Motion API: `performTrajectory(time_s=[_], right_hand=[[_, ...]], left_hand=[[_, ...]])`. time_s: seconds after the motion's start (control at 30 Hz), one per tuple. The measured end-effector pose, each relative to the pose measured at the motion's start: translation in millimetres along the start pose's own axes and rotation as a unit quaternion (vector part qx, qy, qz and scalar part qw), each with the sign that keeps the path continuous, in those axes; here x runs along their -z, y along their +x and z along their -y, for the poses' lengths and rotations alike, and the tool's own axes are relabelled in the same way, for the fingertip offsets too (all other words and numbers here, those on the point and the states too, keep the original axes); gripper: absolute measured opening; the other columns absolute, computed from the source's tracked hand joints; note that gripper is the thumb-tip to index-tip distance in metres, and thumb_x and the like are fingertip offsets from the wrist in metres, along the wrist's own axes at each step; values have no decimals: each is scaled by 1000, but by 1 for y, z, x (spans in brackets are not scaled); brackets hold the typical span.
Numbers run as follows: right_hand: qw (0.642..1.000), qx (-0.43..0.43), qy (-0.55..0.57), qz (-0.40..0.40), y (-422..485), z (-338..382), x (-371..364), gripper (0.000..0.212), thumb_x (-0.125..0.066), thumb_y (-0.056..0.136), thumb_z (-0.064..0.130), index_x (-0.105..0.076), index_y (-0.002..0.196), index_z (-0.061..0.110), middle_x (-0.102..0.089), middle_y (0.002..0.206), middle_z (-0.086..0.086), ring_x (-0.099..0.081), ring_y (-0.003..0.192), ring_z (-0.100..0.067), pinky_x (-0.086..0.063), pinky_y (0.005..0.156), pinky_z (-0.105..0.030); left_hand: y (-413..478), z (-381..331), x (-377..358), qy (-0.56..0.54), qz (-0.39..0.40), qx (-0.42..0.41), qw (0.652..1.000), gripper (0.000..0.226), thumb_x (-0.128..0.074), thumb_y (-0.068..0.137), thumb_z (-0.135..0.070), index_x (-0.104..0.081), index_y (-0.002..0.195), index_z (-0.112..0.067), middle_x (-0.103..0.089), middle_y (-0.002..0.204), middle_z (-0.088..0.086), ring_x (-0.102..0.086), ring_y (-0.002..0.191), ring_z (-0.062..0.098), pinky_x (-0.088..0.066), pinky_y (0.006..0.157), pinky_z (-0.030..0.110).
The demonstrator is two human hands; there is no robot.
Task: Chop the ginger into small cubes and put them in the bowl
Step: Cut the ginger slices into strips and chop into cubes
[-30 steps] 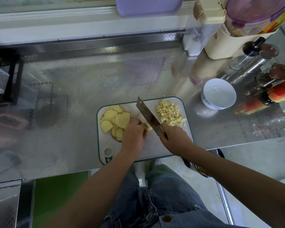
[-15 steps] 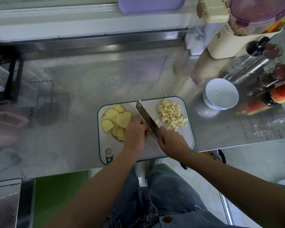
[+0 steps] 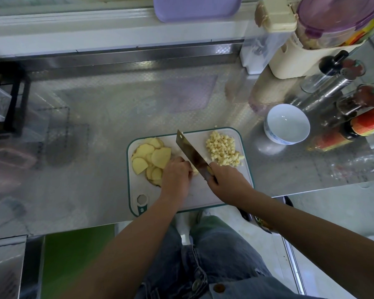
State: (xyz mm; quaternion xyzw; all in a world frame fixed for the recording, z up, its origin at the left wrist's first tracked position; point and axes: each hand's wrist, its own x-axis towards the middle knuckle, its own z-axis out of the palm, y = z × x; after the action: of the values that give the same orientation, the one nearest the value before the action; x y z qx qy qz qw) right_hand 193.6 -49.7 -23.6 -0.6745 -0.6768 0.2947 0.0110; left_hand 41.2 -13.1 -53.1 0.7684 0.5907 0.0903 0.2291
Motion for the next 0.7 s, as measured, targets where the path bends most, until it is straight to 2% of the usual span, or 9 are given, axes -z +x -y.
performTrajectory(time_s=[0.17, 0.33, 0.47, 0.57, 0.7], right_hand=[[1000, -14, -1, 17, -1, 2, -9, 12, -44, 95, 24, -40, 86, 18, -45, 65, 2, -44, 56, -13, -30, 51, -23], [1000, -21, 11, 7, 0, 4, -18, 12, -44, 95, 23, -37, 87, 18, -43, 65, 2, -42, 54, -12, -26, 49, -24], [999, -23, 20, -11, 2, 4, -25, 12, -44, 96, 24, -38, 89, 18, -47, 68, -2, -45, 56, -17, -31, 51, -26], [999, -26, 36, -25, 3, 3, -23, 15, -42, 99, 28, -45, 93, 14, -53, 70, -4, -52, 59, -22, -41, 54, -31], [997, -20, 54, -43, 3, 0, -13, 14, -45, 99, 27, -45, 91, 15, -53, 67, -3, -50, 55, -18, -35, 49, -27]], left_hand=[[1, 1, -2, -3, 2, -1, 1000, 17, -59, 91, -18, -73, 98, -12, -64, 102, 4, -56, 95, 20, -45, 82, 31], [1, 2, -3, 6, 4, -7, 1000, 20, -59, 91, -18, -72, 105, -15, -63, 108, 2, -55, 100, 20, -43, 83, 29], [0, 1, -2, 11, 2, -7, 1000, 18, -60, 90, -19, -72, 103, -14, -63, 105, 3, -55, 98, 20, -42, 81, 28], [-1, 2, -1, 4, -2, -6, 1000, 17, -59, 91, -21, -72, 99, -13, -61, 102, 4, -54, 96, 20, -42, 78, 27], [-4, 6, 0, -5, 1, -17, 1000, 18, -60, 91, -22, -73, 100, -13, -61, 100, 4, -54, 94, 19, -44, 79, 28]])
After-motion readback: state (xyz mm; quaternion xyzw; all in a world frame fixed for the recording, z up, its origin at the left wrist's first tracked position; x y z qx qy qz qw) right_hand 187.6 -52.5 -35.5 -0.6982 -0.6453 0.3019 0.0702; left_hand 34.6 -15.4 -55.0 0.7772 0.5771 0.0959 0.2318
